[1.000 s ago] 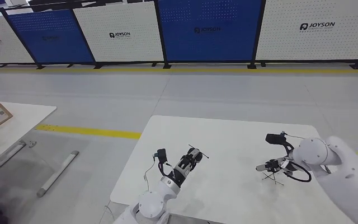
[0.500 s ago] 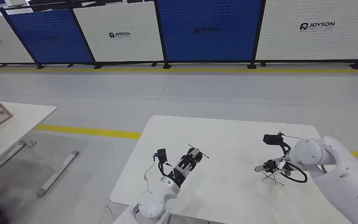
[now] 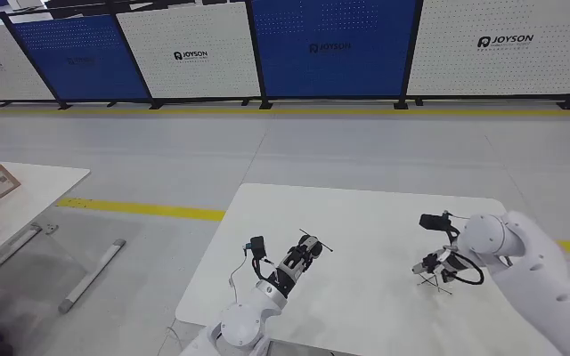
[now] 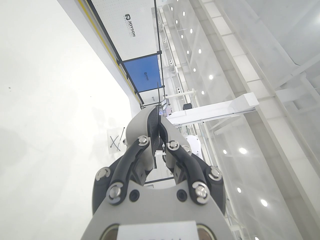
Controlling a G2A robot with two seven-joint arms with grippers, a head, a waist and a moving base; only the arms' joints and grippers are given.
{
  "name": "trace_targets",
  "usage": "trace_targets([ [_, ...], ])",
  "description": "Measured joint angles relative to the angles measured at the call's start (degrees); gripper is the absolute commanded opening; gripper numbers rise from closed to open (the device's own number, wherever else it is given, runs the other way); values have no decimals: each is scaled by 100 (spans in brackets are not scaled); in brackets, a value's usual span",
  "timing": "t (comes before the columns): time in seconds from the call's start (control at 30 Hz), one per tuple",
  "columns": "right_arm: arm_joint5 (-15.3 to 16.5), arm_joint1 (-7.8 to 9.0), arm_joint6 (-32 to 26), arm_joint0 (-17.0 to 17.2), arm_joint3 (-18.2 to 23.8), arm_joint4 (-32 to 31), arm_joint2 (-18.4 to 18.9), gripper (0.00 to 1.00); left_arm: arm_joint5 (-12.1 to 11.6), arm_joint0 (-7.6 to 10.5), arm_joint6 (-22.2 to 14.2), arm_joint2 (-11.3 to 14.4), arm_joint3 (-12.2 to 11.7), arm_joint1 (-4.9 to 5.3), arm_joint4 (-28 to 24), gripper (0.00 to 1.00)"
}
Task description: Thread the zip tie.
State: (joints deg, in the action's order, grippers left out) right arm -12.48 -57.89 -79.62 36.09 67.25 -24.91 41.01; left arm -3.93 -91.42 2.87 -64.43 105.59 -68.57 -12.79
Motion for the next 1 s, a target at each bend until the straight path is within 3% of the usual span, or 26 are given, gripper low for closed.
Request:
trace_targets([
  [0.37, -287, -4, -3, 29, -135, -107, 103, 42, 0, 0, 0, 0, 0, 0, 0, 0],
  [0.63, -563, -173, -2, -148, -436, -193, -139, 32, 0, 0, 0, 0, 0, 0, 0, 0],
  [1.0, -582, -369, -2, -367, -948, -171, -387, 31, 0, 0, 0, 0, 0, 0, 0, 0],
])
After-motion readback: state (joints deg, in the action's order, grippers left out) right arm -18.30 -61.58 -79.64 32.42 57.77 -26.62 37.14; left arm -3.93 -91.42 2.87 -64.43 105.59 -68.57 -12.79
